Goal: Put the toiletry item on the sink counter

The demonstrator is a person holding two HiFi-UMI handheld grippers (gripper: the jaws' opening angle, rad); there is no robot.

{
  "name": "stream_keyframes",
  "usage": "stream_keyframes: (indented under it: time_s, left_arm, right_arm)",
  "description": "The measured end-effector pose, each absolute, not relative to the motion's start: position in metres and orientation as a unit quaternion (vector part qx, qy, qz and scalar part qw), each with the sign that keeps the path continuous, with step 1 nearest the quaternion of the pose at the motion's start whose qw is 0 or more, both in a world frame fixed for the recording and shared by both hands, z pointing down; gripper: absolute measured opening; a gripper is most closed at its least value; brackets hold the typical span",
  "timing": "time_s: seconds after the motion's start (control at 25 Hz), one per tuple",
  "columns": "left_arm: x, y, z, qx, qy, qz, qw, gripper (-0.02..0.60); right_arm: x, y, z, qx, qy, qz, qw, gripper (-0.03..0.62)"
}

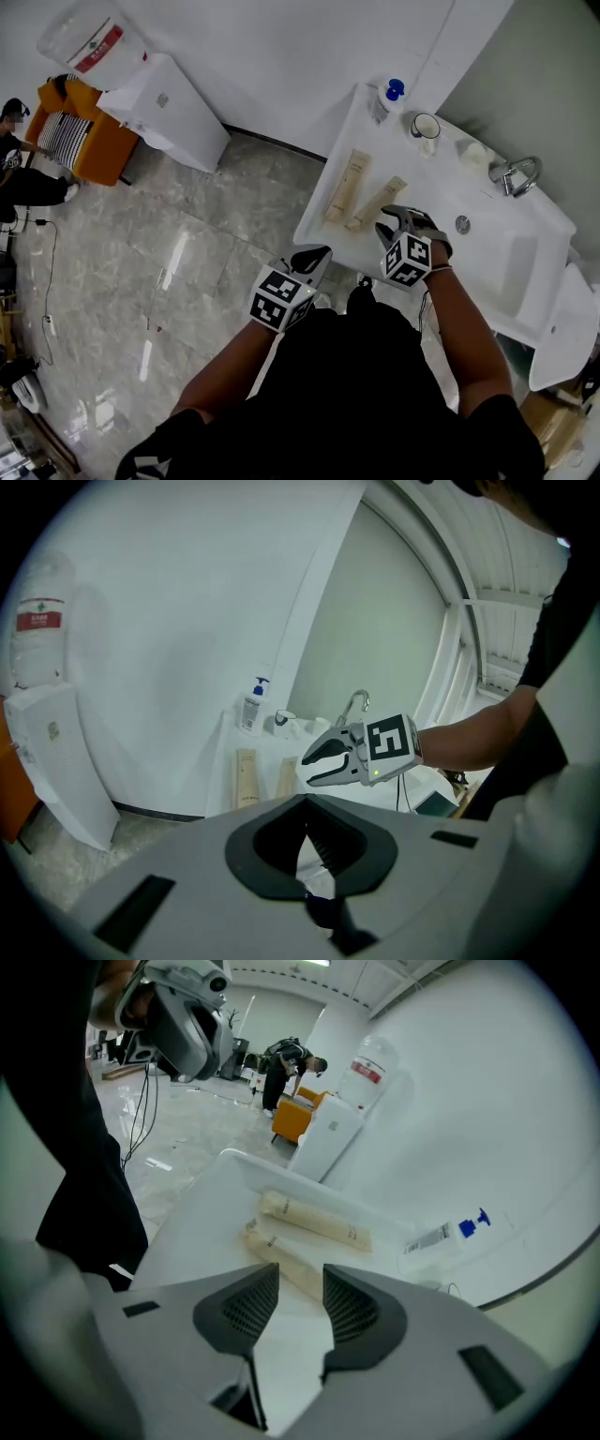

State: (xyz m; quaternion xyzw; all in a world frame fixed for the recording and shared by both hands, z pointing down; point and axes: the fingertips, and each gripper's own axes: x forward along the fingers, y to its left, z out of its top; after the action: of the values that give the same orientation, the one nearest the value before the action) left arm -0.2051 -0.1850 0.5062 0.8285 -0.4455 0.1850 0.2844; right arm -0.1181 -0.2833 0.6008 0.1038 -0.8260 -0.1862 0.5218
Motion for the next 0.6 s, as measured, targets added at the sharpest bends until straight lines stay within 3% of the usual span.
stream_keyframes:
  time_s: [0.2,0.6]
  left_arm:
    - [-0.205,-0.198,0.508,0.815,-0.462,0.185,0.298,0.0]
    - [-0.201,-0.213,0.512,0.797,-0.483,0.18,0.314,0.0]
  right_arm:
    - [-0.124,-0.303,0.627,0.065,-0.811,-0.213,0.541,0.178]
    - [-0.134,-0.314,0.666,-0.039,-0.779,-0.268,0.566,0.199]
